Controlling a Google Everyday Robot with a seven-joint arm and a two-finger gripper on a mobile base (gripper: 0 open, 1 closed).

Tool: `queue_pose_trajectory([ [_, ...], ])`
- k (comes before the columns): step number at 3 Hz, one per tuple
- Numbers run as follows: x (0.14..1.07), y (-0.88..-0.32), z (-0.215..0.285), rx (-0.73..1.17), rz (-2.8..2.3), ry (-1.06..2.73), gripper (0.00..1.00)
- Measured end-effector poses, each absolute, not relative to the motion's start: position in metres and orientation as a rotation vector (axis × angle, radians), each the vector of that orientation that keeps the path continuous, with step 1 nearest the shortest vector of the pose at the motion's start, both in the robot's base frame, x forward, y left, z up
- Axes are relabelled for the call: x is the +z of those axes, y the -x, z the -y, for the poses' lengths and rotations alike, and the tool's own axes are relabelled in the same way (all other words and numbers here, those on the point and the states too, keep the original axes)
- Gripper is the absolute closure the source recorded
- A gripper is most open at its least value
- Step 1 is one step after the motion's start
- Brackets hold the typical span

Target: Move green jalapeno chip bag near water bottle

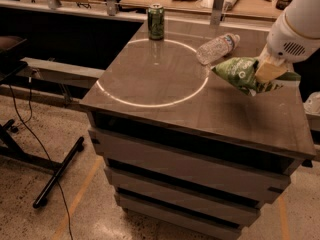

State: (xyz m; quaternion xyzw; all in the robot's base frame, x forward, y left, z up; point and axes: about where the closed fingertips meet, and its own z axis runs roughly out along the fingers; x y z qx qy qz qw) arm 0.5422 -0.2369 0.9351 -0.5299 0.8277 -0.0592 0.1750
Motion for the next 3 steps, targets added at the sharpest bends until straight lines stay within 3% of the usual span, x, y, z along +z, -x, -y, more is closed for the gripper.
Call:
queue_pose_trajectory([
  [3, 0.962, -0.638, 0.293, -0.398, -2.322, 1.241, 1.0],
])
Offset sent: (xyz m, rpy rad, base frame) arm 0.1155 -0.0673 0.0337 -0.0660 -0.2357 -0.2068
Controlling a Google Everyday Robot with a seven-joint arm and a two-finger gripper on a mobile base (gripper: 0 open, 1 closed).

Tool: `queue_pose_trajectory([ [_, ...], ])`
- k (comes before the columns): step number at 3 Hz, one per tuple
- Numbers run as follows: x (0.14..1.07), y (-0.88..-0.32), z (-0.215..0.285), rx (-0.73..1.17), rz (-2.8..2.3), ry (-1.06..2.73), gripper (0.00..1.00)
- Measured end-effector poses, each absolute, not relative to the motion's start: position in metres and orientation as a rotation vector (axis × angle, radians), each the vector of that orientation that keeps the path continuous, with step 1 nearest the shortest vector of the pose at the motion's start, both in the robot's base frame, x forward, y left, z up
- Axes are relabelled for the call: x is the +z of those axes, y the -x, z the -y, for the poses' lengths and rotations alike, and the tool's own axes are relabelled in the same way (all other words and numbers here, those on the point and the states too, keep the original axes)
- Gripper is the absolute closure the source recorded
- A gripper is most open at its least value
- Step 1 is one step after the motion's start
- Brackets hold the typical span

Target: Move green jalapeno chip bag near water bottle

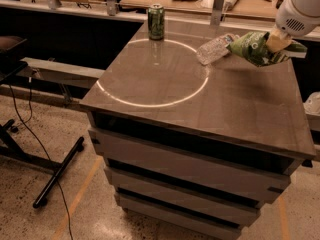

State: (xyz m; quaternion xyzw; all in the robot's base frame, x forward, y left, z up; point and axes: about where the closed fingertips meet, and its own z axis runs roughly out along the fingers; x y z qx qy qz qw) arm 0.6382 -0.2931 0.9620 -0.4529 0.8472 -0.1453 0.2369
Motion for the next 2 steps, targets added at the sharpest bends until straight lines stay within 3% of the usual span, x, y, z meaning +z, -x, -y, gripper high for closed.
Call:
queue_pose_trajectory([
  [2, 0.954, -0.671, 0.32, -0.495, -2.376, 1.078, 1.0],
])
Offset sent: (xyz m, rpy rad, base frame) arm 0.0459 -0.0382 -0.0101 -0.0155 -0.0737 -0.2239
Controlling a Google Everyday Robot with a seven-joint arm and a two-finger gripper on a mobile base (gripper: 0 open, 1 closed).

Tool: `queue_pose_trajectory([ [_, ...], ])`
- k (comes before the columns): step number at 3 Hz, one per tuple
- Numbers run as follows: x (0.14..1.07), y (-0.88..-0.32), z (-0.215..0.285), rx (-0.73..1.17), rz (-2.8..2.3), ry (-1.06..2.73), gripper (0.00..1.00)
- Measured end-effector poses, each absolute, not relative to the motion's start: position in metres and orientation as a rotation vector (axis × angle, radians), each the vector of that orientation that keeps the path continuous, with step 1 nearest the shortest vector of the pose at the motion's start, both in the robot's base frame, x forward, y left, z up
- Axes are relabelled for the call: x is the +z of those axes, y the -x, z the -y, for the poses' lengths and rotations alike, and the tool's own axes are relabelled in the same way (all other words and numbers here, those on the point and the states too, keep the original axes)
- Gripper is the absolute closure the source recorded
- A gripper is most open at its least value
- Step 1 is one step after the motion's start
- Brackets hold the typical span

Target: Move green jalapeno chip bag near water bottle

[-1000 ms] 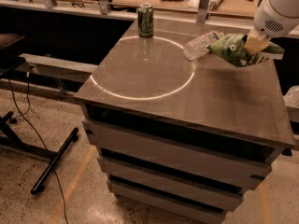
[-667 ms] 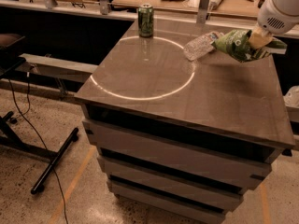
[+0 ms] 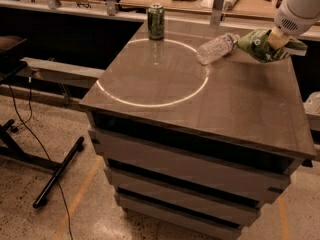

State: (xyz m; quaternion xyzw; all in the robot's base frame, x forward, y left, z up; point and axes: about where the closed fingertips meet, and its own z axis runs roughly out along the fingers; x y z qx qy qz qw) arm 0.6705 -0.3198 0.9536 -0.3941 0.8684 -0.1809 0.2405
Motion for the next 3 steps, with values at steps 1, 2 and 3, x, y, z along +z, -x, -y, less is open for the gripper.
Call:
queue_pose_trajectory([
  [1, 0.9466, -0.6769, 0.3203, -0.504, -2.399, 1.033, 0.84],
  [2, 0.9395, -0.6806, 0.3172, -0.519, -2.411, 1.004, 0.61],
  [3, 0.9371, -0.6809, 0.317, -0.518, -2.414, 1.007, 0.28],
])
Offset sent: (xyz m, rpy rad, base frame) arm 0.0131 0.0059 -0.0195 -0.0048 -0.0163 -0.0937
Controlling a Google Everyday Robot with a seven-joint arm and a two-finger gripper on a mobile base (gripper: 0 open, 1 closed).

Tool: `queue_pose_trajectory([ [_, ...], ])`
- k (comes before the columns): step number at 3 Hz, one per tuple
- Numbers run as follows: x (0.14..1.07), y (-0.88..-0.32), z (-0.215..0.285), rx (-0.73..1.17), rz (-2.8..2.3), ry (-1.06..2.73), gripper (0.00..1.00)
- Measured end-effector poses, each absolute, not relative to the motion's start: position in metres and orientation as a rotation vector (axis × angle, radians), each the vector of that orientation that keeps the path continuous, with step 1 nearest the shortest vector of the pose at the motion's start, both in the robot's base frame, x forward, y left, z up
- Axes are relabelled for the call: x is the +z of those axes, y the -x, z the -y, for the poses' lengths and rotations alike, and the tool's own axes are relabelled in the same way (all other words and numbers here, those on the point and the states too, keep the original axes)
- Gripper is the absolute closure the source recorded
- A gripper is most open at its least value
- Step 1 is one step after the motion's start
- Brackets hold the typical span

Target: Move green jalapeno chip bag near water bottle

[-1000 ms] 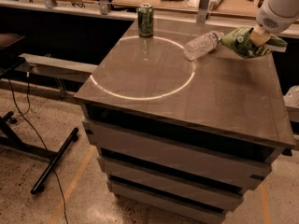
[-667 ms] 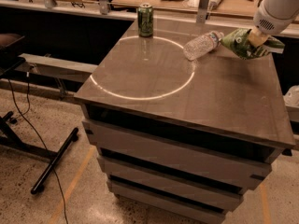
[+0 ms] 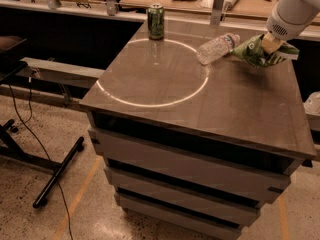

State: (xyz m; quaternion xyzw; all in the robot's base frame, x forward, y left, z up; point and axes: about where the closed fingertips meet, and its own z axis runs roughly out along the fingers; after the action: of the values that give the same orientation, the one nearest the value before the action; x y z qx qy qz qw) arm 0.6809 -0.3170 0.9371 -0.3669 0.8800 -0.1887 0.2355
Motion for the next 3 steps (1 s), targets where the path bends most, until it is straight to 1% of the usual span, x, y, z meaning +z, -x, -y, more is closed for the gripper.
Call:
queue_pose_trajectory([
  [1, 0.9354, -0.6812, 0.3167, -0.517, -2.416, 1.008, 0.05],
  [2, 0.9343, -0.6814, 0.3165, -0.516, -2.417, 1.01, 0.0],
  [3, 0.9341, -0.6793, 0.3167, -0.521, -2.412, 1.007, 0.0],
])
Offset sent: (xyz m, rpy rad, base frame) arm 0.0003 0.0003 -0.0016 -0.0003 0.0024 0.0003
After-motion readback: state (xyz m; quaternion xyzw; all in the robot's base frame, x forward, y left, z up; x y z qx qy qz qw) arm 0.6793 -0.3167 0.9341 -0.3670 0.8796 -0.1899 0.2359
